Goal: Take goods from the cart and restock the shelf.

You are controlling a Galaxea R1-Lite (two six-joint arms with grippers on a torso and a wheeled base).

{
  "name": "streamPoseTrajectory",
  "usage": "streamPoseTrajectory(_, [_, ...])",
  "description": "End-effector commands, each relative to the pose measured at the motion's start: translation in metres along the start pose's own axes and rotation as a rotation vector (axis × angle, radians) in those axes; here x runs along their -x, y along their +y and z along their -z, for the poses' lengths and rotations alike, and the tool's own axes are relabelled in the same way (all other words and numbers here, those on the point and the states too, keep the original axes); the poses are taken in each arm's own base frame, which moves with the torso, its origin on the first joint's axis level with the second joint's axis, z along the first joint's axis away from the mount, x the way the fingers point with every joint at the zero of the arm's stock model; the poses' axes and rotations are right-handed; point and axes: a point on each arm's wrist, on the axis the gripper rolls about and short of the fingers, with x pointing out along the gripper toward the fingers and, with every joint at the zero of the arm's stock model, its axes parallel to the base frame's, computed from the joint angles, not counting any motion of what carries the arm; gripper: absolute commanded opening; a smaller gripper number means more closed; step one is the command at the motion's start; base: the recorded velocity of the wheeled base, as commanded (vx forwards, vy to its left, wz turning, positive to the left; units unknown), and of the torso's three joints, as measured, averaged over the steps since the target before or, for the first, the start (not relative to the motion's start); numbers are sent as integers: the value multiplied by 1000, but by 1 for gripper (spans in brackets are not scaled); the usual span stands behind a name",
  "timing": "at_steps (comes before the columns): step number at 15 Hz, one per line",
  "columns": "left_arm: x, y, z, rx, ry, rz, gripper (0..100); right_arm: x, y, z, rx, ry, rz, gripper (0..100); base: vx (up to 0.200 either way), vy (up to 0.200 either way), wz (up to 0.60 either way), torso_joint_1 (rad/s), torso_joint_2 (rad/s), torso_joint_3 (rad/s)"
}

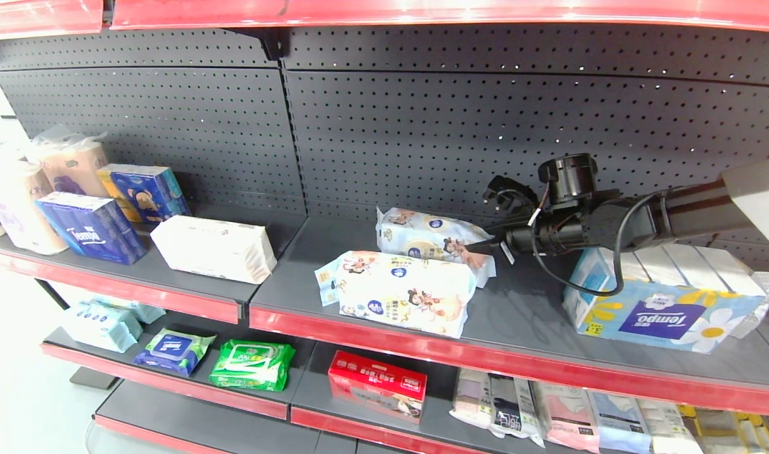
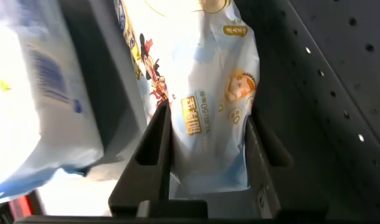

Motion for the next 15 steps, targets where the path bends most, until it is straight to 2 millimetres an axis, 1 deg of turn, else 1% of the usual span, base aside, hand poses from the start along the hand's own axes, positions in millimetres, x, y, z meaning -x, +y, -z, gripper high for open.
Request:
streamPoseTrajectory(1, [0,0,0,0,1,0,100,-1,2,-1,3,-9,-14,0,0,0,0,0,0,0])
streamPoseTrajectory(4, [0,0,0,0,0,0,100,-1,3,-2,34,-31,-44,0,0,0,0,0,0,0])
streamPoseTrajectory(11, [0,0,0,0,1,0,100,-2,4,0,35,-41,-71,0,0,0,0,0,0,0])
streamPoseTrajectory(15, [0,0,0,0,0,0,100,-6,7,0,39,-44,-83,0,0,0,0,0,0,0])
